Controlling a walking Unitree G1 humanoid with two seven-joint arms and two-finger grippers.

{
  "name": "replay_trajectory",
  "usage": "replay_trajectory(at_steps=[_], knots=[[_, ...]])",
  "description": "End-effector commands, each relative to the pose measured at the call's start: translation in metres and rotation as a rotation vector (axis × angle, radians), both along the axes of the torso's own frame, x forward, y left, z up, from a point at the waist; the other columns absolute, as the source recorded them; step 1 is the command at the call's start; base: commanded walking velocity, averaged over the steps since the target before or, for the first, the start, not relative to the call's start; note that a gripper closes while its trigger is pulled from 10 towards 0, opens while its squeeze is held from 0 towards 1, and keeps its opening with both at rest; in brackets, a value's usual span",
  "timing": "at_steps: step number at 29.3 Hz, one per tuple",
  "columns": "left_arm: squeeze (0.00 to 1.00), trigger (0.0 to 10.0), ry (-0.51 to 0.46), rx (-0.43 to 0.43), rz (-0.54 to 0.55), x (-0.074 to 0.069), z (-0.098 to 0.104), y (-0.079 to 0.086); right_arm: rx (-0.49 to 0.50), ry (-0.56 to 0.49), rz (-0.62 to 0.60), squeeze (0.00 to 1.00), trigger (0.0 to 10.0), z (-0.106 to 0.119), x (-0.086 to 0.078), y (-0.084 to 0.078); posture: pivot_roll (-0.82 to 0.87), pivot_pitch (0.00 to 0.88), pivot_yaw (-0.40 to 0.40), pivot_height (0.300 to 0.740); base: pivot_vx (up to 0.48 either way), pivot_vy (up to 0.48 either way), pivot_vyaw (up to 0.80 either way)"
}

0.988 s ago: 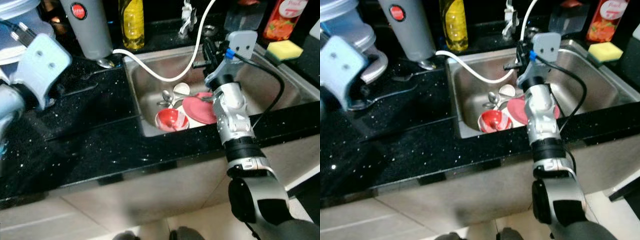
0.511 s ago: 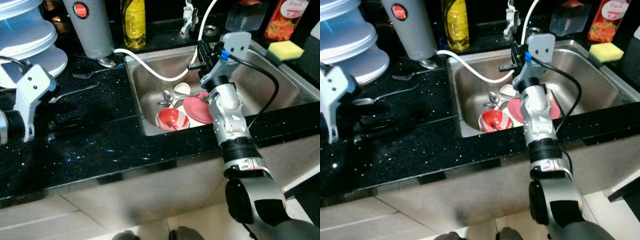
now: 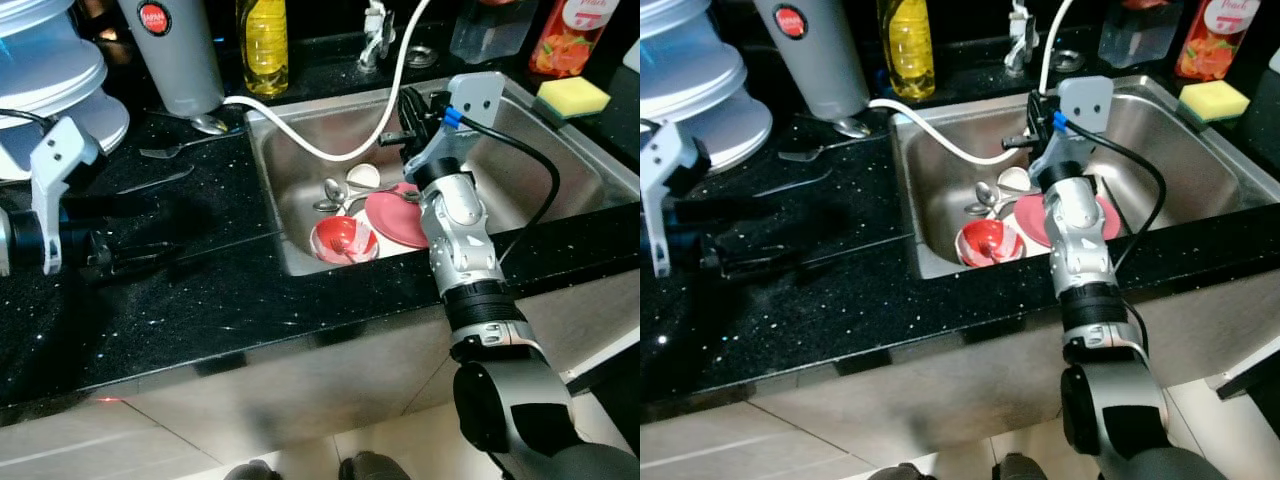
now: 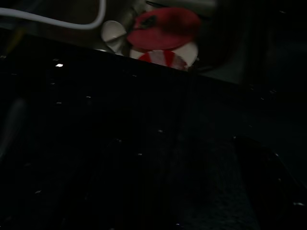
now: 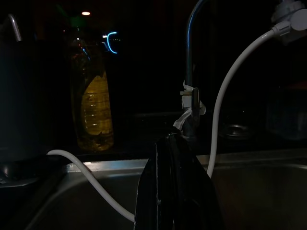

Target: Kitchen organization

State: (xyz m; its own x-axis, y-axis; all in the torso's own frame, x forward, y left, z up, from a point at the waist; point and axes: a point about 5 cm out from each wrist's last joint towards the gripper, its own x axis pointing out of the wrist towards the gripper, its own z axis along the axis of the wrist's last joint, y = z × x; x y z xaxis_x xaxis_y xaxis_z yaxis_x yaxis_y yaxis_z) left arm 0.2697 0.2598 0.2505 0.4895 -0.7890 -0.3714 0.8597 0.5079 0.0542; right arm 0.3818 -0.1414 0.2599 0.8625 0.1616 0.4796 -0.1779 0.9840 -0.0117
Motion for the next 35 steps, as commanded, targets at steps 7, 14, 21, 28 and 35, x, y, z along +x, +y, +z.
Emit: replay_trajectory(at_steps=[7, 14, 21, 28, 35], knots=[[0.00, 10.0, 0.141, 0.055, -0.111, -0.007, -0.039, -0.012, -0.004, -0.002, 0.005, 0.00, 10.0, 0.000, -0.001, 0.002, 0.05, 0.035, 0.076, 0.740, 0.000, 0.000, 0.00], [0.00, 0.0, 0.194, 0.237, -0.102, -0.005, -0.076, -0.005, -0.007, -0.004, 0.000, 0.00, 10.0, 0.000, -0.001, 0.000, 0.03, 0.028, 0.080, 0.740, 0.000, 0.000, 0.00], [0.00, 0.0, 0.198, 0.250, -0.094, -0.006, -0.082, -0.004, -0.013, -0.003, -0.004, 0.00, 10.0, -0.001, -0.003, -0.003, 0.03, 0.035, 0.078, 0.740, 0.000, 0.000, 0.00], [0.00, 0.0, 0.175, 0.227, -0.105, -0.004, -0.083, -0.010, -0.013, 0.002, 0.003, 0.00, 10.0, -0.002, -0.003, 0.000, 0.03, 0.044, 0.074, 0.740, 0.000, 0.000, 0.00], [0.00, 10.0, 0.044, 0.068, 0.000, 0.017, -0.063, -0.033, -0.012, 0.007, 0.006, 0.00, 10.0, -0.002, -0.003, 0.000, 0.04, 0.055, 0.063, 0.740, 0.000, 0.000, 0.00]])
